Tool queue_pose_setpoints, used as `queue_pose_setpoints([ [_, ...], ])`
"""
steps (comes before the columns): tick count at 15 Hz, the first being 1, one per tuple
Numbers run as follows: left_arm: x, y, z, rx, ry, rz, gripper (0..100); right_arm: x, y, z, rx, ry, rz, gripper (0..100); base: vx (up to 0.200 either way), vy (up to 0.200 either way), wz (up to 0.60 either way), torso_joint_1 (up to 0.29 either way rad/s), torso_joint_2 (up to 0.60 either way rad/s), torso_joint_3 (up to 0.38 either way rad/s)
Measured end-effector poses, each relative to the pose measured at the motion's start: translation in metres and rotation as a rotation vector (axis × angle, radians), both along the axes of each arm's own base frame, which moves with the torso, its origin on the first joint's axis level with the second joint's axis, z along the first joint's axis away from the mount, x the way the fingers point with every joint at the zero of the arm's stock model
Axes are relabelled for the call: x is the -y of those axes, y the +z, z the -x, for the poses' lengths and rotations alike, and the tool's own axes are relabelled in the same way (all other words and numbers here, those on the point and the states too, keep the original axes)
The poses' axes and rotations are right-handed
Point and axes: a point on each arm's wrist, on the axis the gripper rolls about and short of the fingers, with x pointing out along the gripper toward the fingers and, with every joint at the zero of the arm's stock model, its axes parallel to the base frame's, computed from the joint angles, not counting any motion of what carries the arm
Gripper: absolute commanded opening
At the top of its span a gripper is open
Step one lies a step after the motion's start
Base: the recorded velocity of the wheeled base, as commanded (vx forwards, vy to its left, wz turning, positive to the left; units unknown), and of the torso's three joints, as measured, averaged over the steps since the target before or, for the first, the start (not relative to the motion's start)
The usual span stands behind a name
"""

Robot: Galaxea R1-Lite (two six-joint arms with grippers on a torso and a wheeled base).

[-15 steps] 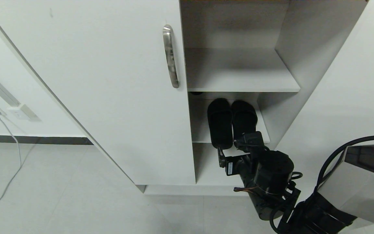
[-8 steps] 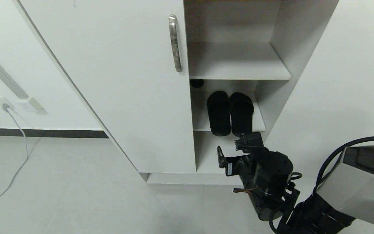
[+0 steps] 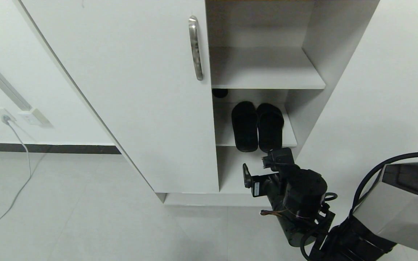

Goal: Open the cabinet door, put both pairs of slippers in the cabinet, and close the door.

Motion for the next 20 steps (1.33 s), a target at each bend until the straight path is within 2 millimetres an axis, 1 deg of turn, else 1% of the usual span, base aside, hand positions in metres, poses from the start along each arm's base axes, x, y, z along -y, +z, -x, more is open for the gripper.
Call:
queue_pose_setpoints([
  [4, 0.0000, 0.0000, 0.0000, 0.000, -0.002, 0.000, 0, 0.0001, -0.0002, 0.0001, -0.001, 0.000, 0.001, 100, 0.000, 0.000, 0.00, 0.001, 0.00, 0.027],
  [17, 0.0000, 0.0000, 0.0000, 0.000, -0.002, 0.000, 0, 0.0003, -0.0005, 0.0003, -0.002, 0.000, 0.002, 100, 0.000, 0.000, 0.00, 0.002, 0.00, 0.195],
  [20, 0.0000, 0.0000, 0.0000, 0.000, -0.002, -0.001, 0, 0.0017, -0.0025, 0.0014, -0.009, 0.000, 0.009, 100, 0.000, 0.000, 0.00, -0.001, 0.00, 0.095],
])
